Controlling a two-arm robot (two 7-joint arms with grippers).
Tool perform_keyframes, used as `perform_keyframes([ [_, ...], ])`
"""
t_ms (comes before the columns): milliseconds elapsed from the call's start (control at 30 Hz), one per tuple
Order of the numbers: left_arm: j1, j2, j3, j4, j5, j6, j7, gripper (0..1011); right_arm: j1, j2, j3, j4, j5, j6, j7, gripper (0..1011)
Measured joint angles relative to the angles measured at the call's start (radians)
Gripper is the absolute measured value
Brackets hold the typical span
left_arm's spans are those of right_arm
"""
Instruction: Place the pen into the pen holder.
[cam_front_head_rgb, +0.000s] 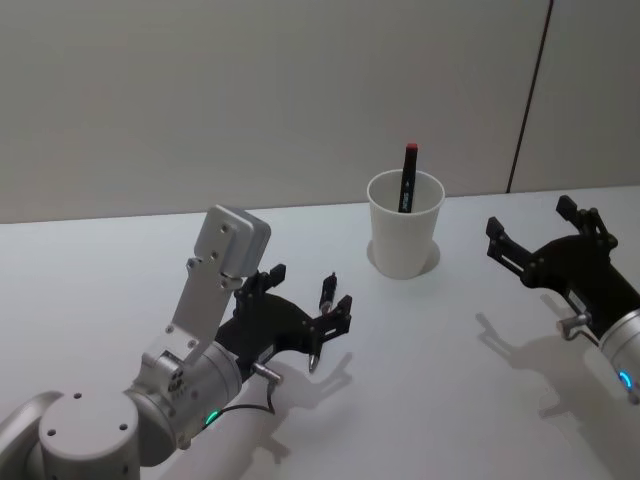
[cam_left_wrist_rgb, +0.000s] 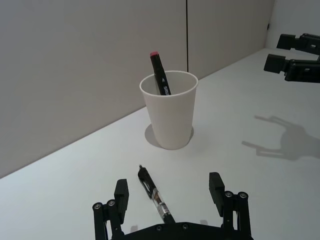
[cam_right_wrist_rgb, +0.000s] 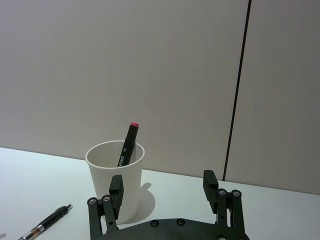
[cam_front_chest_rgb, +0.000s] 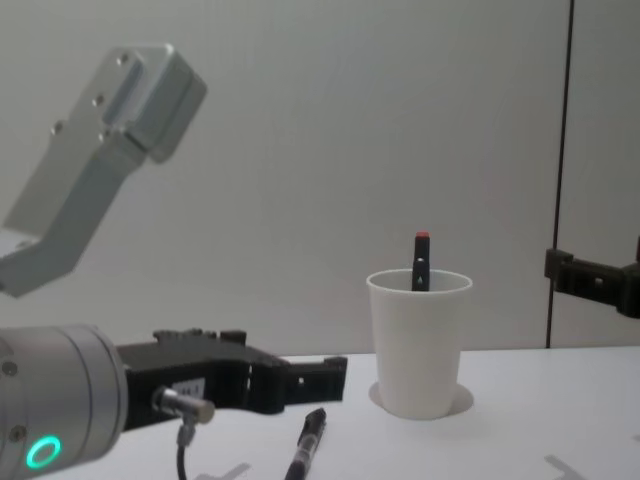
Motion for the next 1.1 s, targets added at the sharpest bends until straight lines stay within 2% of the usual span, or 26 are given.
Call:
perform_keyframes([
  [600,-0.008,-0.055,0.012,0.037,-0.011,0.091,0.073,1001,0.0,0.0,0.0,0.0,0.0,0.0,0.0,1002],
  [1100,-0.032,-0.115,0.024,0.095,0.028,0.133,0.149,1001,0.0,0.0,0.0,0.0,0.0,0.0,0.0,1002],
])
